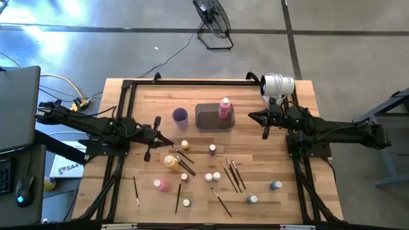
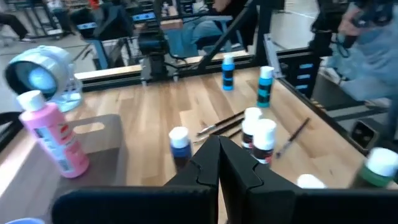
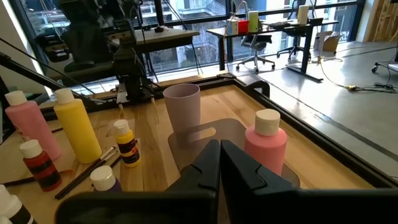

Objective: Pick & Place Paint Supplies
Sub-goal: Put the big yellow paint bottle into the gray bin

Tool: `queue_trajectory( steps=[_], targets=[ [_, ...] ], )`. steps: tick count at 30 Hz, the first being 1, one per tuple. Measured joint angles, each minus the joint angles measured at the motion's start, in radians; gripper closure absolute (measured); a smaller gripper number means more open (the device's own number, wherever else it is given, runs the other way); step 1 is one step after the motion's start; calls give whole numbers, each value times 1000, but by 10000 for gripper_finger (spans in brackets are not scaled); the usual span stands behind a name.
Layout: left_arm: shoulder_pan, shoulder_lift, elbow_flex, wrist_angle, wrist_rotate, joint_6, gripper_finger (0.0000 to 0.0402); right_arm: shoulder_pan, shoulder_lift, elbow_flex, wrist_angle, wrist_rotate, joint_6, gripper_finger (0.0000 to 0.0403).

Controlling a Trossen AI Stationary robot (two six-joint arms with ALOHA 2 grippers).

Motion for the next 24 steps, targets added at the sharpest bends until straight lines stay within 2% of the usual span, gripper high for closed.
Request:
queue_trajectory(
  steps=[8, 12, 20, 24],
  targets=[
    [-16, -17, 96, -286, 28, -5, 402, 0, 0, 0, -2, 0, -2, 398],
    [-17, -18, 111, -300, 106, 23, 402, 0, 0, 0, -10, 0, -4, 398],
    [-16, -17, 117, -302, 130, 56, 402, 0, 0, 0, -12, 0, -4, 398],
    [-16, -16, 117, -309, 185, 56, 393, 0, 0, 0, -13, 0, -4, 398]
  ],
)
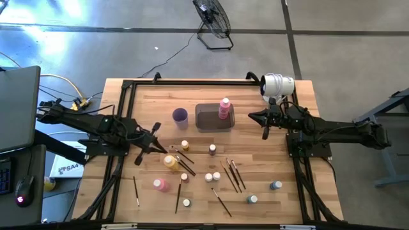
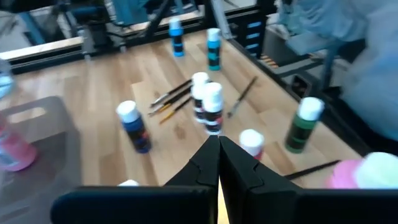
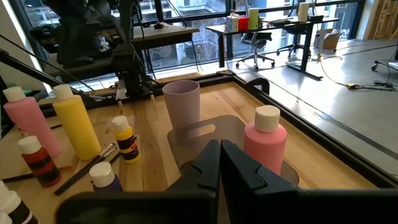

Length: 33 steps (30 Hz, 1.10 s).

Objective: Pick & Place Paint Supplies
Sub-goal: Put the big yellow paint bottle into the gray bin

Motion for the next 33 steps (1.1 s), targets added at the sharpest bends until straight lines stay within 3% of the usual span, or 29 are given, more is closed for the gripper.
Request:
queue_trajectory(
  steps=[17, 21, 33],
  targets=[
    [0, 92, -2, -47, 87, 19, 194, 0, 0, 0, -6, 0, 0, 398],
    [0, 123, -2, -48, 136, 49, 182, 0, 0, 0, -6, 0, 3, 398],
    [0, 186, -2, -38, 109, 50, 181, 0, 0, 0, -6, 0, 0, 398]
  ],
)
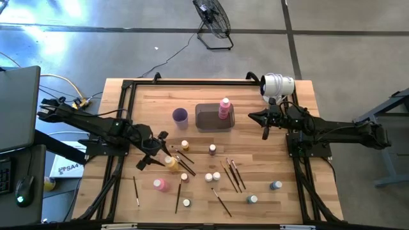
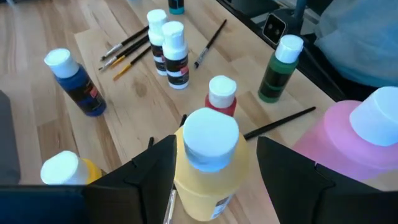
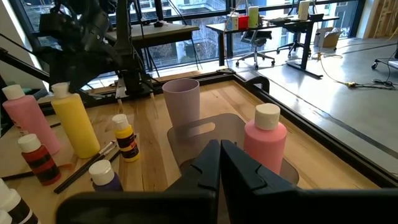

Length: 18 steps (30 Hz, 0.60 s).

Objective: Pick & Place Paint Supplies
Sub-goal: Put the big yellow paint bottle into the gray bin

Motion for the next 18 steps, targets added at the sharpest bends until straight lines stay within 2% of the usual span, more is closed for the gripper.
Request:
queue_trajectory(
  steps=[8, 18],
  targets=[
    [0, 59, 0, 100, 0, -2, 181, 0, 0, 0, 0, 0, 0, 398],
    [0, 85, 0, 100, -1, -3, 181, 0, 0, 0, 0, 0, 0, 398]
  ],
)
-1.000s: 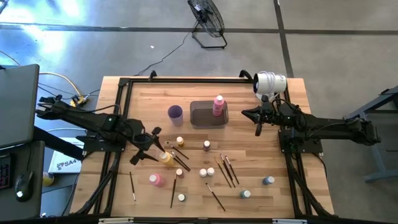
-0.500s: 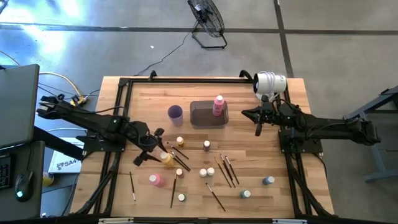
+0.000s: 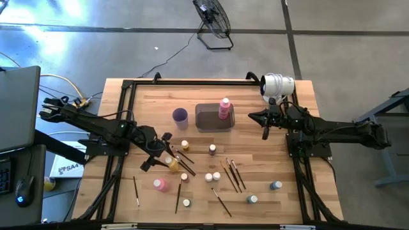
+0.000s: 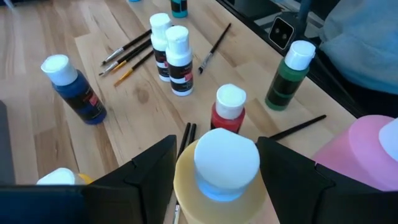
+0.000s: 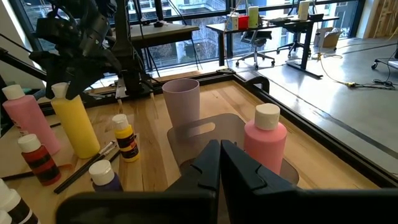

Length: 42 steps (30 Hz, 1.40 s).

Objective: Pick & Place Paint Supplies
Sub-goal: Put the big yellow paint bottle into the gray bin

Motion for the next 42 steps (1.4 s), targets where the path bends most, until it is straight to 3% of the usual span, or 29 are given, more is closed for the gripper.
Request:
queue_trajectory(
  steps=[9, 24, 33, 42],
  targets=[
    [0, -3, 0, 3, 0, -6, 188, 0, 0, 0, 0, 0, 0, 398],
    [0, -3, 0, 2, -4, -46, 272, 0, 0, 0, 0, 0, 0, 398],
    [0, -3, 0, 3, -3, -161, 271, 0, 0, 0, 0, 0, 2, 398],
    [0, -4, 0, 5, -89, -202, 278, 0, 0, 0, 0, 0, 3, 398]
  ],
)
